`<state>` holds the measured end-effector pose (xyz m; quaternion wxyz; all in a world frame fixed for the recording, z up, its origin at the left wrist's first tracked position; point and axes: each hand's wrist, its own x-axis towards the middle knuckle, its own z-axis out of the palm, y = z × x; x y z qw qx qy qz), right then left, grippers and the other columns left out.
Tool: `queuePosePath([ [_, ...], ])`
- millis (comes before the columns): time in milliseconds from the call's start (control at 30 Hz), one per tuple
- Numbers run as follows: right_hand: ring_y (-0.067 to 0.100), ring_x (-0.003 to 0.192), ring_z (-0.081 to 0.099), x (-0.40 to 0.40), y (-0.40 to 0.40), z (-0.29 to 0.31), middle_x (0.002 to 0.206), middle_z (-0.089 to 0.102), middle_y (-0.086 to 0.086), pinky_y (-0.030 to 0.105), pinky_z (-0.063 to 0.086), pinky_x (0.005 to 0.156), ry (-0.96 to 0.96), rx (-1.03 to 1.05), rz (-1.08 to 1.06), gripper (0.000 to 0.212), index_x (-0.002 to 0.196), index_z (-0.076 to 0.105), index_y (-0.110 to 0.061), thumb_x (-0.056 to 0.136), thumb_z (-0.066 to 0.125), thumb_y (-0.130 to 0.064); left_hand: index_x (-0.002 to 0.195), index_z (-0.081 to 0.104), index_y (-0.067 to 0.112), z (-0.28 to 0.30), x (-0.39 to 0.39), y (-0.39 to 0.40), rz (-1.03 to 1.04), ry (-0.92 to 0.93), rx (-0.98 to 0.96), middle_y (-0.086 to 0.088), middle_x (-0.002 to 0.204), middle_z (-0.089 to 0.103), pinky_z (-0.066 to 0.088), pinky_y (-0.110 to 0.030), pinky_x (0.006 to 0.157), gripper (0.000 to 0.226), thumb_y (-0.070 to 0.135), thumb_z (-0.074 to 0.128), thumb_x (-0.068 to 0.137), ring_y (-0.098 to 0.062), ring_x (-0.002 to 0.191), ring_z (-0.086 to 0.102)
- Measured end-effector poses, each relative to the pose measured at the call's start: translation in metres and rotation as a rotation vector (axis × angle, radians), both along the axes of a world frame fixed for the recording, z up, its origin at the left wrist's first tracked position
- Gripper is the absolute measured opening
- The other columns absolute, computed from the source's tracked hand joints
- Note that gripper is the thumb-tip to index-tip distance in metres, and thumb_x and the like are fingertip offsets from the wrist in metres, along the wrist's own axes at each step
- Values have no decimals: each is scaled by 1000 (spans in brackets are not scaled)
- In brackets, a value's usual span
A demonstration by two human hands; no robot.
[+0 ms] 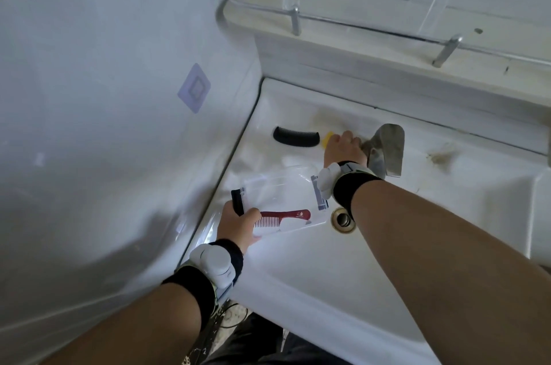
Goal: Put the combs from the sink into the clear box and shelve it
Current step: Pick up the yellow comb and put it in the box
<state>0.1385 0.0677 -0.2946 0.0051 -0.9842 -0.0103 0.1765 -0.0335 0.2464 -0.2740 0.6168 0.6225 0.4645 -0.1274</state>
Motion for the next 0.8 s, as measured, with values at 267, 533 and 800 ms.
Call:
queuePosePath([
  [267,37,105,54,3,1,-4,120,49,22,45,50,78,-70,-124,49,32,126,48,2,97,43,-10,93,48,11,-2,2,4,-12,-4,-15,-12,94,48,59,-58,81,34,18,61,62,-30,89,54],
  [533,37,115,52,4,2,18,124,50,19,46,49,82,81,-22,-5,30,125,50,-2,98,45,-14,92,47,11,-2,1,6,-48,1,-5,-11,93,49,61,-53,78,30,17,59,65,-31,90,56],
  [800,25,76,52,-12,3,68,87,60,4,35,44,67,76,14,14,11,90,56,-13,95,47,-11,94,49,6,10,1,2,-89,53,15,-11,88,47,60,-59,79,35,17,61,63,-28,80,50],
])
